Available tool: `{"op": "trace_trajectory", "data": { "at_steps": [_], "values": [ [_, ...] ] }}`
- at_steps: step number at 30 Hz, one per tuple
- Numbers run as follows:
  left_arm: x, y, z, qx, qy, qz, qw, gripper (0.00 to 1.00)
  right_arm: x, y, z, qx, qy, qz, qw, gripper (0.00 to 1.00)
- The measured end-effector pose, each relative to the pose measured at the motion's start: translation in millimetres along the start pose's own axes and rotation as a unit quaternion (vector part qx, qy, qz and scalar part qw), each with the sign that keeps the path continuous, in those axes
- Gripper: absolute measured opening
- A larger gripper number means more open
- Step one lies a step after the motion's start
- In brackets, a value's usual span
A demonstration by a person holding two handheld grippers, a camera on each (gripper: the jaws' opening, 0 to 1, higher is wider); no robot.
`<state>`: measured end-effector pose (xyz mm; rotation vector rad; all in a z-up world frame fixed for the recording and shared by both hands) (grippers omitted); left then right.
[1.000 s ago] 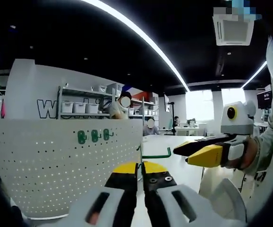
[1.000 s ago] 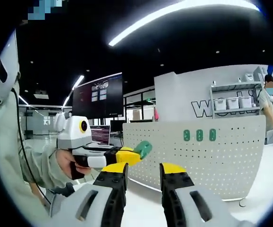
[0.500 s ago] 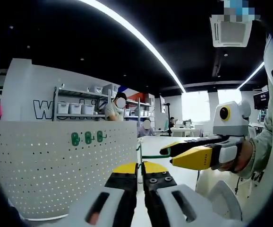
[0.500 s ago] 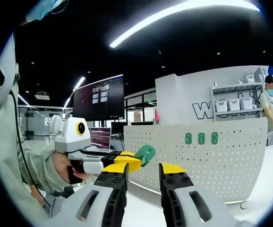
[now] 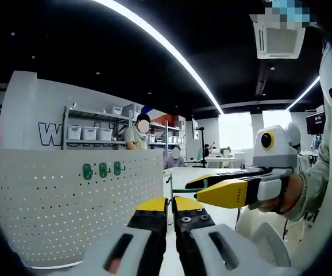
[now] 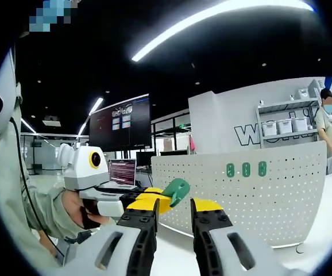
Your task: Insert the hook assembly into the mounting plate slot until the hook locks in place.
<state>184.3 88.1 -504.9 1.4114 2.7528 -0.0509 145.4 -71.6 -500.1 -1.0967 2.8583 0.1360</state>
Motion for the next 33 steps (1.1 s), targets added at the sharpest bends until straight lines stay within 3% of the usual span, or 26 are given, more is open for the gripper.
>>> {"op": "trace_trajectory", "data": {
  "at_steps": [13,20,27,33],
  "values": [
    [-0.5,-2.6,-3.3,0.000,-0.005,0.006,1.0000,0.03,-2.9,0.9,-4.7,-0.025,-0.014,-0.004,0.9996,0.15],
    [-0.1,-4.0,-4.4,-0.004,-0.009,0.009,0.9999,0.03,-3.5,0.3,-3.5,-0.064,-0.021,-0.006,0.9977,0.13],
    [0.2,-7.0,-5.3,-0.010,-0.013,0.014,0.9998,0.03,-3.7,2.0,-3.5,-0.106,-0.029,-0.019,0.9938,0.05],
    [1.2,-8.7,-5.1,-0.019,-0.015,0.015,0.9996,0.03,-3.6,3.3,-3.7,-0.116,-0.031,-0.018,0.9926,0.05]
  ]
}}
Point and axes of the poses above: the point that each gripper's makers call its tool centre point, and the gripper's own axes: x roughly backward along the fingers, y roughly to its left, z roughly out of its underside, the point moved 10 cm from there along x, roughly backward along the fingers, and after that the axes turned 2 degrees about -z, right-handed, at the moved point
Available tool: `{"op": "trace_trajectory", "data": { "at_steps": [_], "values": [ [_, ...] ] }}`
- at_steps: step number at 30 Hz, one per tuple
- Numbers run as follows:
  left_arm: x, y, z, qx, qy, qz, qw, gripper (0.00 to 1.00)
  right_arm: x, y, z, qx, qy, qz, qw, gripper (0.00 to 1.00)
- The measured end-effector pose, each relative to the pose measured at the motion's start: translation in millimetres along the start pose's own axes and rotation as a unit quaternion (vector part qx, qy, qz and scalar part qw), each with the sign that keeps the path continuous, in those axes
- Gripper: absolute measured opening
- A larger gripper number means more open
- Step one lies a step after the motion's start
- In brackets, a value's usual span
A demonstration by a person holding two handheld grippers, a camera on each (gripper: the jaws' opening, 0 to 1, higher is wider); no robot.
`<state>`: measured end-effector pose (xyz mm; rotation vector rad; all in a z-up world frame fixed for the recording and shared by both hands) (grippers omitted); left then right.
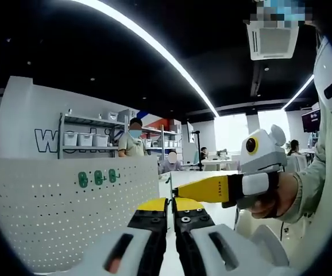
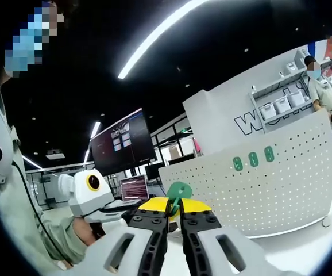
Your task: Insert the hook assembly into the mounting plate slot until the hook locks in place.
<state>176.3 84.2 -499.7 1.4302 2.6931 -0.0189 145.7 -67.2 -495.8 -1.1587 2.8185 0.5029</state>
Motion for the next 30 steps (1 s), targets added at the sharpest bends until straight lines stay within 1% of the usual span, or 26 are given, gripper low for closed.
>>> {"op": "trace_trajectory", "data": {
  "at_steps": [4,7,15,20,23,26,30],
  "values": [
    [0.7,-2.0,-0.3,-0.016,0.002,-0.004,0.9999,0.03,-0.3,0.3,0.1,-0.008,0.003,0.003,1.0000,0.04],
    [0.7,-2.1,0.1,-0.014,0.004,-0.004,0.9999,0.03,-0.3,0.3,0.4,-0.008,0.006,0.003,0.9999,0.03],
    [-0.1,-3.8,1.5,-0.009,0.007,-0.007,0.9999,0.04,0.7,1.0,0.6,0.009,0.014,0.006,0.9999,0.02],
    [-0.1,-4.2,2.1,0.000,0.009,-0.009,0.9999,0.05,0.5,0.2,0.7,0.008,0.015,0.005,0.9998,0.02],
    [-0.1,-2.7,3.7,0.001,0.019,-0.016,0.9997,0.10,0.4,-0.1,0.1,0.008,0.014,0.005,0.9999,0.02],
    [0.8,-1.6,4.0,0.006,0.020,-0.018,0.9996,0.12,0.2,-1.1,-0.5,0.006,0.012,0.006,0.9999,0.02],
    [2.0,0.6,6.9,0.009,0.031,-0.024,0.9992,0.20,-0.1,-2.4,-1.0,0.005,0.012,0.006,0.9999,0.02]
  ]
}}
Point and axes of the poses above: the point that each gripper's makers call its tool centre point, and the gripper's own axes: x roughly backward along the fingers, y roughly to its left, z roughly out of its underside, the point moved 10 cm from there along x, roughly backward along the fingers, and after that the axes turned 2 degrees about -z, right-handed, at the moved point
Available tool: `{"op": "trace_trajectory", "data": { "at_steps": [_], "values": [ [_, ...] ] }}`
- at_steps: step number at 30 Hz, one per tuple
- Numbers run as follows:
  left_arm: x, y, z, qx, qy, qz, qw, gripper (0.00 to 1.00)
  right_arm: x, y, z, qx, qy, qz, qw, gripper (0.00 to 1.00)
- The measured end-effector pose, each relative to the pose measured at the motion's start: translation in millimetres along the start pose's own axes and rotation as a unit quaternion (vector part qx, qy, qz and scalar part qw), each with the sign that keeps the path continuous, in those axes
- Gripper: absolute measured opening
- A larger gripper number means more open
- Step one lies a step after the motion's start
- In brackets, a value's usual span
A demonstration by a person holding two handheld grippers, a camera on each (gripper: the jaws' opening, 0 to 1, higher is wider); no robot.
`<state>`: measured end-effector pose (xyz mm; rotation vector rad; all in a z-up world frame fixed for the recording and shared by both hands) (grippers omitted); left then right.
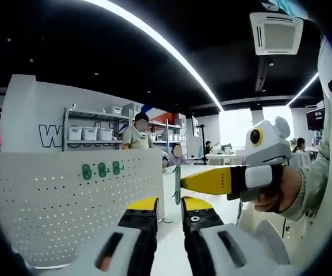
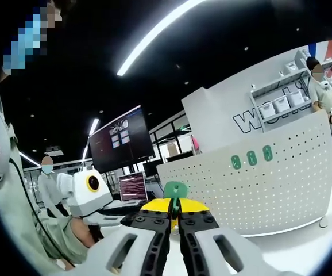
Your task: Insert the hook assembly into the mounting plate slot until the hook locks in place.
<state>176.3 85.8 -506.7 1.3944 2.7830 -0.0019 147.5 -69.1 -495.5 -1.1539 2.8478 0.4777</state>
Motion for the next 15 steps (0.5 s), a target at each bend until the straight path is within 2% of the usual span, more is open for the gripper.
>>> {"op": "trace_trajectory", "data": {
  "at_steps": [9,15],
  "values": [
    [4,1.8,11.8,0.009,0.027,-0.009,0.9996,0.31,0,-8,-3.7,0.006,-0.003,0.010,0.9999,0.02],
    [7,-1.4,24.1,0.018,0.046,-0.009,0.9987,0.36,3,-25,-8.8,0.022,-0.010,0.038,0.9990,0.02]
  ]
}}
Point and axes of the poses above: the point that each gripper's makers call its tool centre point, and the gripper's own axes: x roughly backward along the fingers, y roughly to its left, z roughly out of its underside, the point moved 10 cm from there along x, roughly backward along the fingers, and after that the axes turned 2 degrees about -z, right-handed, at the moved point
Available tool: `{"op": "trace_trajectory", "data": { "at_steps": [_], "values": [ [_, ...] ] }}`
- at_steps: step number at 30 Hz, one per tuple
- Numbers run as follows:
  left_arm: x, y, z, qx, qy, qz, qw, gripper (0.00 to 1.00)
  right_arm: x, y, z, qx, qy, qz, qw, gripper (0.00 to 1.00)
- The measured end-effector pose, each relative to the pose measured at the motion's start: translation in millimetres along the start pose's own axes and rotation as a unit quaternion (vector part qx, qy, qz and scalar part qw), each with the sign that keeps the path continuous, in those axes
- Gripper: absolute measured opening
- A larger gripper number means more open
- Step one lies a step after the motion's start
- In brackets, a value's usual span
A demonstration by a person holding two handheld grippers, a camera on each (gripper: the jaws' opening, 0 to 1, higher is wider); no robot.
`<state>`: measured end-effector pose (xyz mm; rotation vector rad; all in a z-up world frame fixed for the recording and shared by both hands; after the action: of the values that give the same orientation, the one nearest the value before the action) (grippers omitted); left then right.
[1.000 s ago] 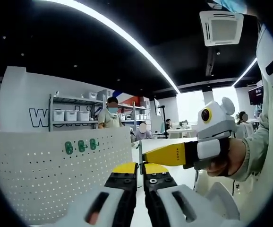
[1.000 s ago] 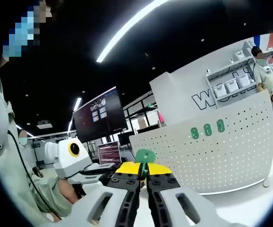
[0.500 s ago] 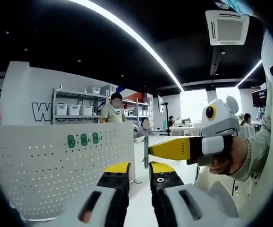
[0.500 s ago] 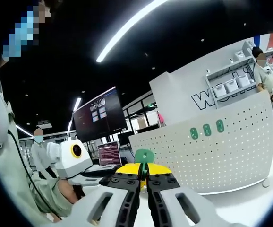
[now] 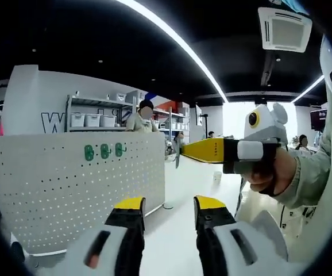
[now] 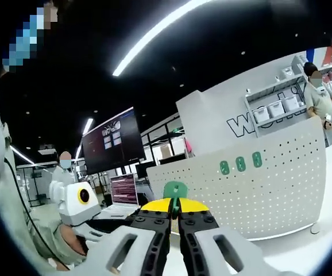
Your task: Insert the hook assembly into the mounting plate slot until the hook locks in place.
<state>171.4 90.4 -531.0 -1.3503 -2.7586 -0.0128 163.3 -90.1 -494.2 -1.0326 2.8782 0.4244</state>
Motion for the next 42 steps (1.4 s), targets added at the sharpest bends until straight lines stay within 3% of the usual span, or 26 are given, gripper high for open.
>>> {"op": "trace_trajectory", "data": {
  "at_steps": [14,25,42],
  "values": [
    [8,-4.6,20.5,0.020,0.028,-0.003,0.9994,0.37,-3,-45,-14.2,0.046,-0.008,0.070,0.9965,0.02],
    [14,-0.5,31.5,0.031,0.043,-0.017,0.9985,0.39,-15,-72,-19.5,0.063,-0.009,0.102,0.9928,0.02],
    [18,9.8,43.7,0.052,0.054,-0.034,0.9966,0.38,-49,-124,-25.0,0.099,0.008,0.163,0.9816,0.02]
  ]
}}
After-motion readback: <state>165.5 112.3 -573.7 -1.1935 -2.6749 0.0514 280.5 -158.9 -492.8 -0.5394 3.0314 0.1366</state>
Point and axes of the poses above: the point that each gripper's makers call its tool centre point, and the gripper's own axes: x roughly backward along the fingers, y roughly to its left, z roughly out of its underside, the point moved 10 cm from there along x, roughly backward along the fingers, and after that the axes turned 2 degrees about -z, right-handed, at the moved point
